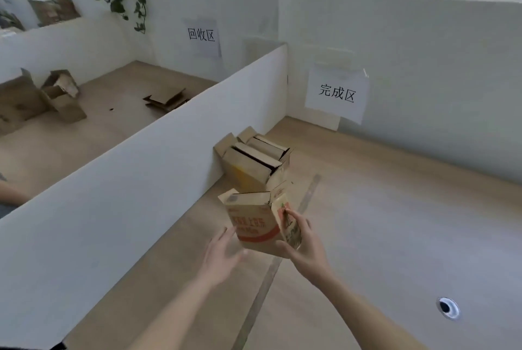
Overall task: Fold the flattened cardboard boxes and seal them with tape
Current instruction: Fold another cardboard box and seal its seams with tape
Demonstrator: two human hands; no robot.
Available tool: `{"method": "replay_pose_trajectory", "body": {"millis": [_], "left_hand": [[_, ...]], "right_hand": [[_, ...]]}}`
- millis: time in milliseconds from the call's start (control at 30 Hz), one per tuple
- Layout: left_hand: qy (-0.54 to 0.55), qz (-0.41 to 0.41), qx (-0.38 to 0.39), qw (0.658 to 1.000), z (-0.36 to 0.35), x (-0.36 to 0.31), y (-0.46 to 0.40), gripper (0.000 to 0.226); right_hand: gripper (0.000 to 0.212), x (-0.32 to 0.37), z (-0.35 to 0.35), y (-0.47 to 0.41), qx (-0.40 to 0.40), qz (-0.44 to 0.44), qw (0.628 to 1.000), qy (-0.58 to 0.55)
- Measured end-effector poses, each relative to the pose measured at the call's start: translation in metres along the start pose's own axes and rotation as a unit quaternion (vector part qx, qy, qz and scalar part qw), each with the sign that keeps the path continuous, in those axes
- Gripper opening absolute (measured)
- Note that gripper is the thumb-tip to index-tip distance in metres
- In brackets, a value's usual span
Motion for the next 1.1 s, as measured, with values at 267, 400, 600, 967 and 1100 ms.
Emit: {"method": "replay_pose_trajectory", "body": {"millis": [267,400,600,967,1100], "left_hand": [[-0.035,-0.007,0.049,0.998,-0.001,0.08,-0.101,0.075],[-0.03,-0.017,0.057,0.998,-0.009,0.099,-0.137,0.071],[-0.029,-0.037,0.062,0.997,-0.024,0.108,-0.16,0.074],[-0.028,-0.032,0.052,0.998,-0.029,0.112,-0.168,0.076],[-0.013,0.002,0.033,0.999,-0.019,0.115,-0.183,0.082]], "right_hand": [[0.084,-0.032,-0.079,-0.088,-0.058,-0.044,0.997,-0.004],[0.09,-0.047,-0.102,-0.111,-0.087,-0.062,0.994,-0.025],[0.086,-0.067,-0.127,-0.121,-0.121,-0.12,0.984,-0.054],[0.054,-0.079,-0.16,-0.129,-0.161,-0.182,0.968,-0.062],[0.059,-0.079,-0.161,-0.125,-0.157,-0.2,0.966,-0.049]]}}
Point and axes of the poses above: each hand's wrist, its own y-axis away from the middle knuckle, its own z-axis out of the back of the hand, x = y × z, the point moved 3 cm from there along -y, towards the middle knuckle, and after that the axes turned 4 degrees about -y, right-handed, at the moved point
